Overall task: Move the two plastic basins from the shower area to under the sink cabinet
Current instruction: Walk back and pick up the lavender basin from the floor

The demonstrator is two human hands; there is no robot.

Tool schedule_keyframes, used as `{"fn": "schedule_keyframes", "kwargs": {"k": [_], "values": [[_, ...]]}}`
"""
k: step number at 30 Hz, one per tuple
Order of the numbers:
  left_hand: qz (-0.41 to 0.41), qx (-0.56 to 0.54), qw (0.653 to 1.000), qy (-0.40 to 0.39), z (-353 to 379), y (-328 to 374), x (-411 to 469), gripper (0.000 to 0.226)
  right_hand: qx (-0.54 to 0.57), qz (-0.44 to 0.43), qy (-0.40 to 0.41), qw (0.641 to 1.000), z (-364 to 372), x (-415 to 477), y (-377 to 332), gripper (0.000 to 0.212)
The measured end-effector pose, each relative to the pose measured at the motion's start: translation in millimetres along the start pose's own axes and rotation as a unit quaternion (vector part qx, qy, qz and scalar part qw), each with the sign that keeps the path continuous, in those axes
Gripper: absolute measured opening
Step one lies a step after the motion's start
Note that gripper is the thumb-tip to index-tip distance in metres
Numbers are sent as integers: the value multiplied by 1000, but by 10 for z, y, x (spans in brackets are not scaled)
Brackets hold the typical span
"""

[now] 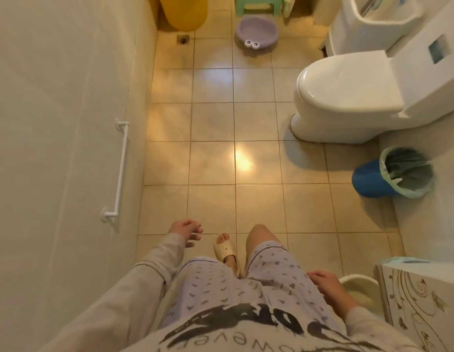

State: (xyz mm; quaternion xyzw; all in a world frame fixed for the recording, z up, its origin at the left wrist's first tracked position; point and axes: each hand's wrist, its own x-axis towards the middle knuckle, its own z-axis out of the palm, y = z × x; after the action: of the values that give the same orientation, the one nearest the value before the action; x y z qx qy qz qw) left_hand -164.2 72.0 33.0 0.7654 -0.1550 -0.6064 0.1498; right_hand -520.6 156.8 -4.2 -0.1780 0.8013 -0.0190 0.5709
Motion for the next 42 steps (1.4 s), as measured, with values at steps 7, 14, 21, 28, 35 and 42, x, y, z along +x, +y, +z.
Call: {"fn": "schedule_keyframes", "kwargs": {"k": [7, 14, 21, 28, 35, 42], "values": [[-23, 21, 999, 27, -78, 645, 424, 12, -84, -19, -13, 996, 84, 279, -1137, 20], [-108, -1, 992, 69, -245, 1048, 856, 13, -58, -75, -43, 995, -40, 706, -2847, 19], [-150, -79, 983, 76, -369, 1552, 1169, 19, -69, -147, -67, 984, -278, 924, -4408, 19], [-163, -74, 981, 69, -467, 2337, 1652, 27, -100, -153, -85, 979, -199, 1149, -5252, 16], [-176, -21, 983, 50, -681, 3749, 2411, 27, -51, -66, -63, 995, -154, 1454, -5790, 11], [-57, 38, 997, 20, -875, 5590, 2892, 20, 67, 6, -12, 998, -165, 1610, -6321, 17]]}}
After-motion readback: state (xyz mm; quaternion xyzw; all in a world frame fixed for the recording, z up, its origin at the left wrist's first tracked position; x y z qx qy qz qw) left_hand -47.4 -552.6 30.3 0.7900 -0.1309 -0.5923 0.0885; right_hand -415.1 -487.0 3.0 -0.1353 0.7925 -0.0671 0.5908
